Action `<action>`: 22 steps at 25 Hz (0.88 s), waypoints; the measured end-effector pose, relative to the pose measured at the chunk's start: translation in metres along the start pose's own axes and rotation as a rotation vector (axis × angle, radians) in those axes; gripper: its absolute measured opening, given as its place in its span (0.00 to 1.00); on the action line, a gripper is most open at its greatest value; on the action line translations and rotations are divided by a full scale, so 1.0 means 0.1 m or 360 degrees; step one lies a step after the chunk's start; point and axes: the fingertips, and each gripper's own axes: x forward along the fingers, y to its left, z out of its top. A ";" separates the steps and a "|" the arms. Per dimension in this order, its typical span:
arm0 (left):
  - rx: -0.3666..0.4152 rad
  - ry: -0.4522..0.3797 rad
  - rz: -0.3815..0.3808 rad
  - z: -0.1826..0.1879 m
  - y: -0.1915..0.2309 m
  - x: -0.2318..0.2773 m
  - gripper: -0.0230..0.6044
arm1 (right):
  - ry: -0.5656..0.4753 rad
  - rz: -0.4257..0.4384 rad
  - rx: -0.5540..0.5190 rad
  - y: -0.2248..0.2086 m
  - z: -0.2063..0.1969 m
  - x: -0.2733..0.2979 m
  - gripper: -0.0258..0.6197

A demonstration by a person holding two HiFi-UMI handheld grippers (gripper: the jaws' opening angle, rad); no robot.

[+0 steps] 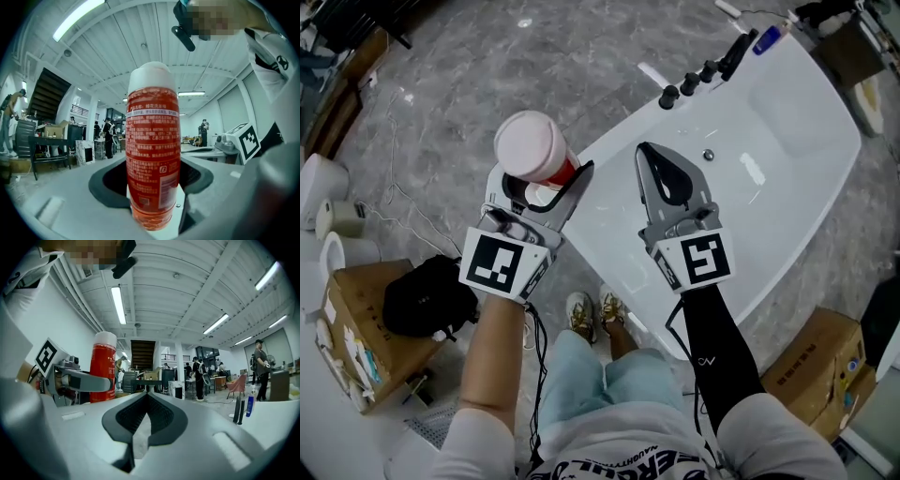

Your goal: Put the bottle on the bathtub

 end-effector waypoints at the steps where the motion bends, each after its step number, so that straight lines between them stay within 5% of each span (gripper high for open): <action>1: 0.0003 0.0002 -0.0011 -0.06 0.03 0.04 0.68 | 0.0006 -0.0001 -0.0002 0.01 -0.07 0.05 0.09; 15: -0.0018 -0.0040 -0.0149 -0.86 0.43 0.58 0.68 | 0.0150 -0.0189 -0.0087 -0.31 -0.95 0.49 0.09; 22: -0.0019 0.0004 -0.0196 -1.25 0.55 0.61 0.68 | 0.0201 -0.0155 -0.0087 -0.22 -1.33 0.59 0.09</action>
